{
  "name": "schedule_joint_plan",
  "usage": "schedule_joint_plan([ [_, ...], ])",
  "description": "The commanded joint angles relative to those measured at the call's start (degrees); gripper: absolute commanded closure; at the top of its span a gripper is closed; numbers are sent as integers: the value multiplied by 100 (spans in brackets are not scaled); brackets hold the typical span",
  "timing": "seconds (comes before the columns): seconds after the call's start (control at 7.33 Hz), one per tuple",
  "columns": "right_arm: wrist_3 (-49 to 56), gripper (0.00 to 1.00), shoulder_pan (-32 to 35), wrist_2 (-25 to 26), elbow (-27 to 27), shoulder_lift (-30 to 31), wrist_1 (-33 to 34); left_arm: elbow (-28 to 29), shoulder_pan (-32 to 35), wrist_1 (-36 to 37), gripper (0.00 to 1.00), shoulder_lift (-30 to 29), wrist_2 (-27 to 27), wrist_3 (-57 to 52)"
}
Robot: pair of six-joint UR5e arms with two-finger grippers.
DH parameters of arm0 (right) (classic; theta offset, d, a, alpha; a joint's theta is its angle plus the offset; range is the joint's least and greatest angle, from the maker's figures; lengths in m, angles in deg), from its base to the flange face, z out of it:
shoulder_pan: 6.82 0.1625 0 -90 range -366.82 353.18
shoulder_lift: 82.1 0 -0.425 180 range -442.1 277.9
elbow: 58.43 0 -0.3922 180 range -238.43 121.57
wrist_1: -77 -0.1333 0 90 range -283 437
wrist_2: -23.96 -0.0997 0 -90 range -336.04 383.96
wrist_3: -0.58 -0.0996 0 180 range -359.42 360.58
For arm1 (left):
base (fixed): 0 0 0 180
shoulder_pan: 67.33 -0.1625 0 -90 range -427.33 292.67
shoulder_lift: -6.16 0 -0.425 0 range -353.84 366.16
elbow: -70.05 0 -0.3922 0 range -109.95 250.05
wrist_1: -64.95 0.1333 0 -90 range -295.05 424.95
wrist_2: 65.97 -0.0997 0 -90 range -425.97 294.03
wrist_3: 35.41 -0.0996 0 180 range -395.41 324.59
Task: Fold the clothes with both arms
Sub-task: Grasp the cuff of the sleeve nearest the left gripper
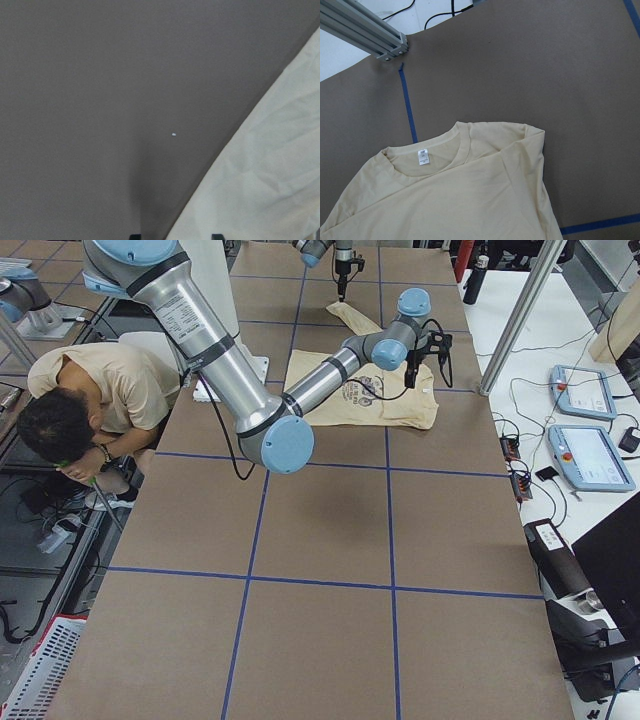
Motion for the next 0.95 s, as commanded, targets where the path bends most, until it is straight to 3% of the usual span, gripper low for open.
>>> schedule_joint_plan([
  [0.0, 13, 3, -10, 10, 6, -5, 0, 5, -16, 10, 43, 7, 12, 28],
  [0.82, -49, 3, -10, 1, 33, -23, -9, -4, -69, 1, 45, 69, 12, 28],
])
